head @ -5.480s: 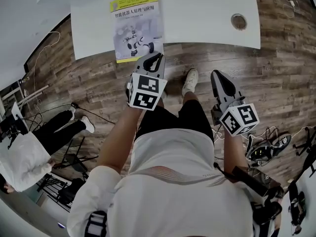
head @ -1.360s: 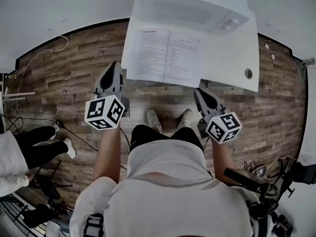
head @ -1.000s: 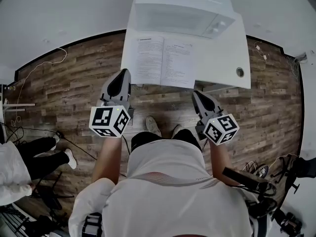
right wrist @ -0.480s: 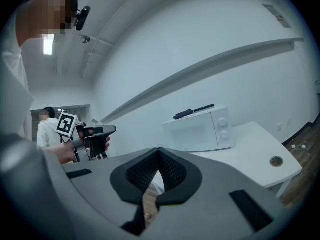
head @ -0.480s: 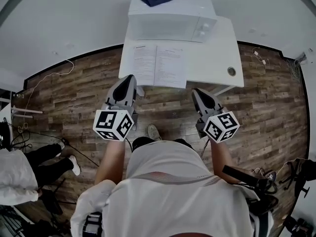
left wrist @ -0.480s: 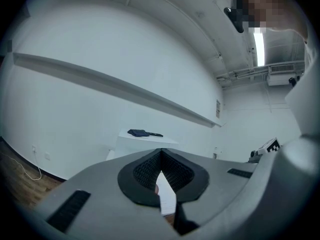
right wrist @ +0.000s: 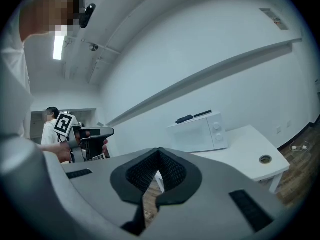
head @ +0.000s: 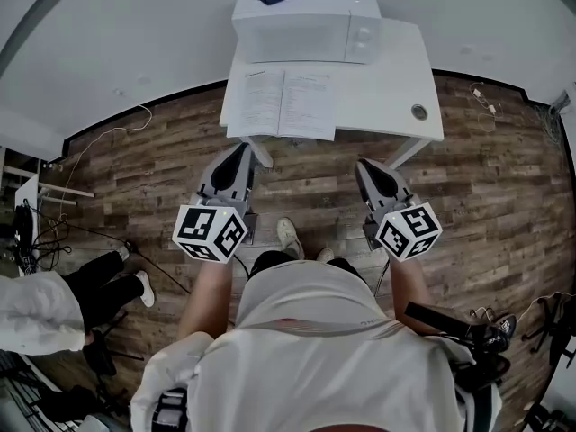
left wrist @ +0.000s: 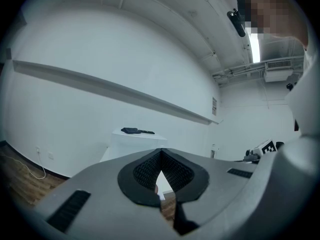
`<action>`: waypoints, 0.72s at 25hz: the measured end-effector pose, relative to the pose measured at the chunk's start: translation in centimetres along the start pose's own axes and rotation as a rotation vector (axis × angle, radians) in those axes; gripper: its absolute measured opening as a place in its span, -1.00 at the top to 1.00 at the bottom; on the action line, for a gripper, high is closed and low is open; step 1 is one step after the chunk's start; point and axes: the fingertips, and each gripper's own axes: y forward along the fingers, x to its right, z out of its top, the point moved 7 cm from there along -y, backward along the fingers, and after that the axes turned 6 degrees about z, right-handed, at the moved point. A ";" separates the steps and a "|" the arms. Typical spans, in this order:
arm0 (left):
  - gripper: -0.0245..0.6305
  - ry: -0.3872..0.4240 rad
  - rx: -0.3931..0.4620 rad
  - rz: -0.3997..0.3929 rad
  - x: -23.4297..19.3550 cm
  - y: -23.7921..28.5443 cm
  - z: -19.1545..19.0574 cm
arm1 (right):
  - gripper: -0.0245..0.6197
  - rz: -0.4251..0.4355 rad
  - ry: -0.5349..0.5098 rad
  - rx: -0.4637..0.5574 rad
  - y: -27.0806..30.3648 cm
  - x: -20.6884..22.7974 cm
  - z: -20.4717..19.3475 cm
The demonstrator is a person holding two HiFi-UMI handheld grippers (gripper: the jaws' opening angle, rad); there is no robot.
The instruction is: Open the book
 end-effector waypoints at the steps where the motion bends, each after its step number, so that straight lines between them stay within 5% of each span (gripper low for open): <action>1: 0.89 0.006 -0.005 0.000 0.5 -0.6 -0.1 | 0.94 -0.006 0.001 0.009 -0.6 -0.1 -0.1; 11: 0.89 0.030 -0.028 -0.074 3.2 -2.4 -0.4 | 0.94 -0.051 -0.044 0.036 -4.2 -2.0 0.5; 18: 0.89 -0.003 -0.017 -0.092 0.4 -4.0 -0.3 | 0.94 -0.032 -0.071 0.039 -1.7 -4.8 1.4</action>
